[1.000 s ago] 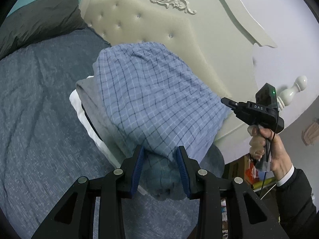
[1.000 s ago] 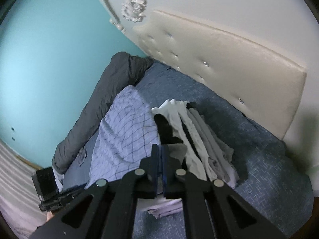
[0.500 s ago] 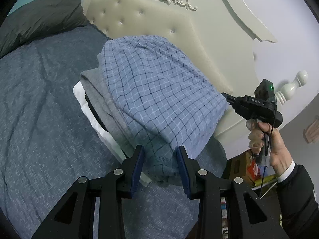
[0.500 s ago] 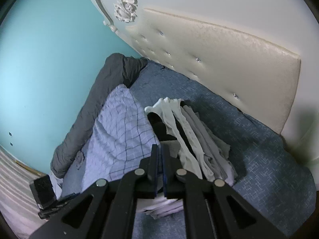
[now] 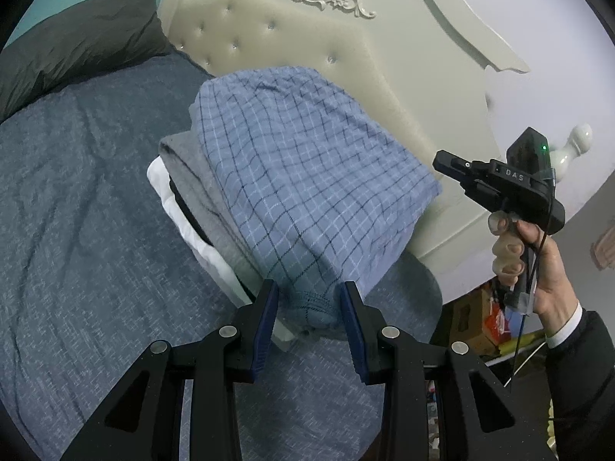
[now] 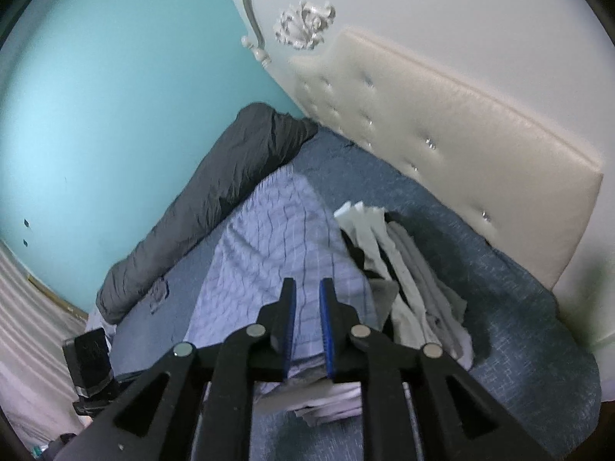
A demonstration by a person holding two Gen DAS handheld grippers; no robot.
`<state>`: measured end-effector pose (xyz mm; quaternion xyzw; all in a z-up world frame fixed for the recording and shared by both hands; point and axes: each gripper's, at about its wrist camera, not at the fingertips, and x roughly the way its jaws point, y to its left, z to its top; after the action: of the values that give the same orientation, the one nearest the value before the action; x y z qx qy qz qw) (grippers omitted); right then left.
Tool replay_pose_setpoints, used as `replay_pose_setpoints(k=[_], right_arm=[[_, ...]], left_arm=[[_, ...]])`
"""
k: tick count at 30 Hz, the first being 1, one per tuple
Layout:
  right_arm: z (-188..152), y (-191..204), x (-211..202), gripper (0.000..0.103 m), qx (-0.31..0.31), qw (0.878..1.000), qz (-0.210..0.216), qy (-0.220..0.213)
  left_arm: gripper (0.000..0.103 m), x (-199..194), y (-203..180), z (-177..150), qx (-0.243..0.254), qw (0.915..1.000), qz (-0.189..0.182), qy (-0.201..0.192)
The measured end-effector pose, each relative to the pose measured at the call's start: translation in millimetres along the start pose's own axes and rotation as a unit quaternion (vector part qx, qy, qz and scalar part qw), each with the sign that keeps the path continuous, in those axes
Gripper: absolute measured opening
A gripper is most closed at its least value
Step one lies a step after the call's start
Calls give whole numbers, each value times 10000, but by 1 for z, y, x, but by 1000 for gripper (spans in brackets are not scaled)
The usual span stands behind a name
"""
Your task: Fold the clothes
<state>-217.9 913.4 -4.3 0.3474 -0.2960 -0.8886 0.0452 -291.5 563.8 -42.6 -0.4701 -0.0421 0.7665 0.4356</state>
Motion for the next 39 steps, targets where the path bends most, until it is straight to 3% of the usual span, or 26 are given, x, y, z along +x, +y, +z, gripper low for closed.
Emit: replay_pose_setpoints(k=[7, 17, 21, 32, 35, 39], right_arm=[[-9, 2, 4, 12, -47, 9991, -423, 3], [-15, 46, -21, 12, -455, 9962, -609, -421], [-27, 64, -24, 13, -603, 9944, -720, -491], [-60, 105, -41, 21, -737, 9906, -972, -624], [-69, 113, -47, 32, -698, 9908, -997, -597], [-81, 125, -55, 34, -759, 9897, -1050, -616]], left_arm=[[37, -6, 2, -7, -70, 9999, 12, -91], [37, -34, -5, -13, -70, 9994, 41, -343], [41, -48, -12, -15, -36, 9990, 52, -447], [47, -80, -33, -27, 143, 9977, 86, -658], [49, -88, -38, -31, 166, 9973, 95, -712], [51, -98, -42, -37, 191, 9967, 119, -776]])
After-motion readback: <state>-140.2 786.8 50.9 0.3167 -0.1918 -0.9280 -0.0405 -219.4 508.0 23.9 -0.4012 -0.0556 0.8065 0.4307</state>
